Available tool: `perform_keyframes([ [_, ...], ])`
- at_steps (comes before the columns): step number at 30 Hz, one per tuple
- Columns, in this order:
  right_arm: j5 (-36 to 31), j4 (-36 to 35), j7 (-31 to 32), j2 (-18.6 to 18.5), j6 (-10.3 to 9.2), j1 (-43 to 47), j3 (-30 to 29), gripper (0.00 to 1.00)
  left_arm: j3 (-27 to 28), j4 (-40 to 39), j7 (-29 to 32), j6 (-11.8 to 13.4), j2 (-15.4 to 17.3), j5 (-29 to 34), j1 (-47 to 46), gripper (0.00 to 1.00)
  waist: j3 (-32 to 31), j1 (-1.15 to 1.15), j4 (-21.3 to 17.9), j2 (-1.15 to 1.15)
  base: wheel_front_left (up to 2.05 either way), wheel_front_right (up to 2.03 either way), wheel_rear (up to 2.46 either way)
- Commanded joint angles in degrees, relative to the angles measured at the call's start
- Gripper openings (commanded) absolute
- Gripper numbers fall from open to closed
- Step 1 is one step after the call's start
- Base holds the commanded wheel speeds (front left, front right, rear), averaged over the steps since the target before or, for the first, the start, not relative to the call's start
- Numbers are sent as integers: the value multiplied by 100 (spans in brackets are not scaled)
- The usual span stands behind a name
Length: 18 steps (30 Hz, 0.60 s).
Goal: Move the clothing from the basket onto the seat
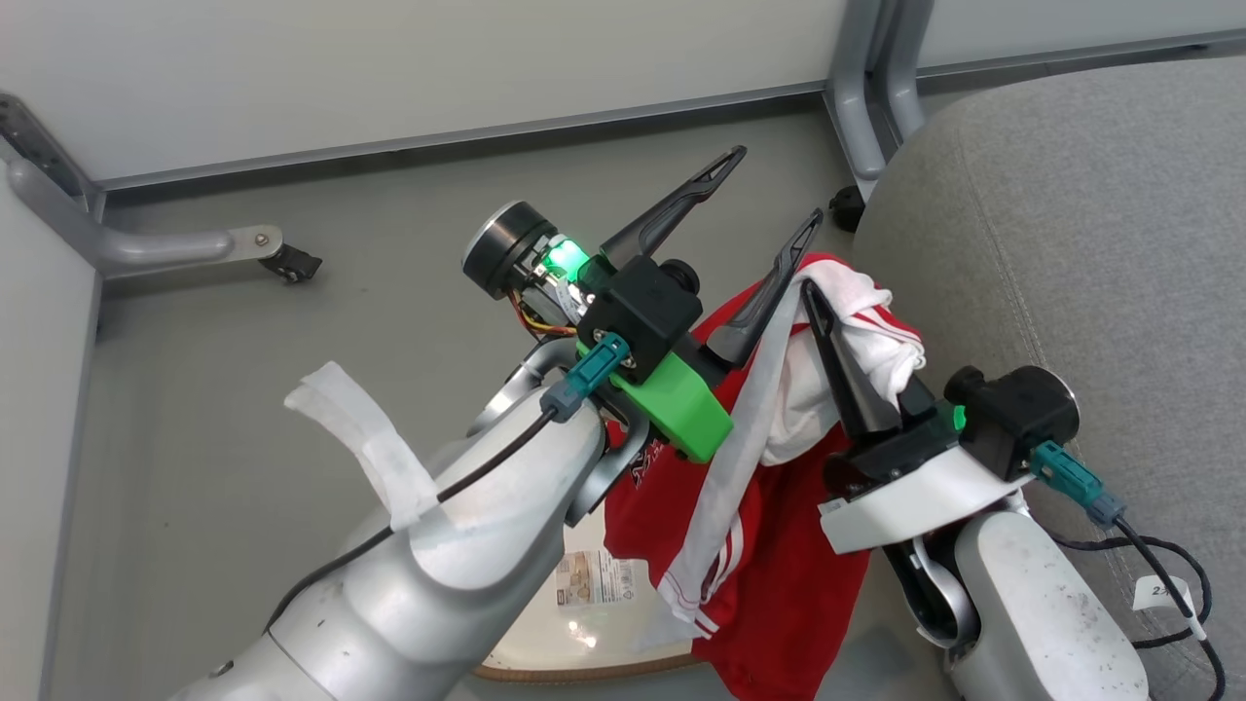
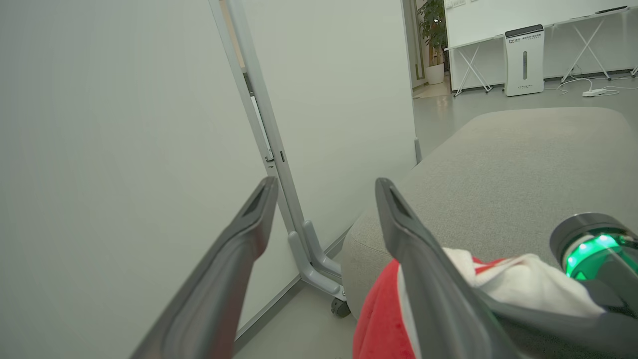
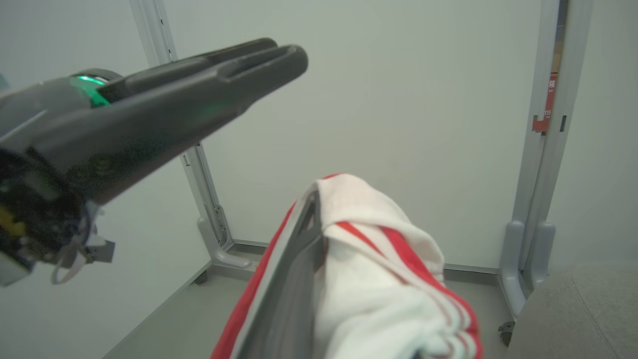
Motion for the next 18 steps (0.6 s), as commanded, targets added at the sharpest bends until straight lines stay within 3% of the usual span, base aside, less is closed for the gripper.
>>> perform_keyframes([
  [1, -51, -71, -30, -18, -2, 40, -61, 0, -13, 21, -4, -24, 5, 56, 99, 100, 52, 0, -90, 0, 0, 0, 0],
  [18, -433, -508, -30, -18, -2, 239, -700, 0, -80, 162, -4, -136, 16, 232, 185, 100, 415, 0, -912, 0, 0, 0, 0],
])
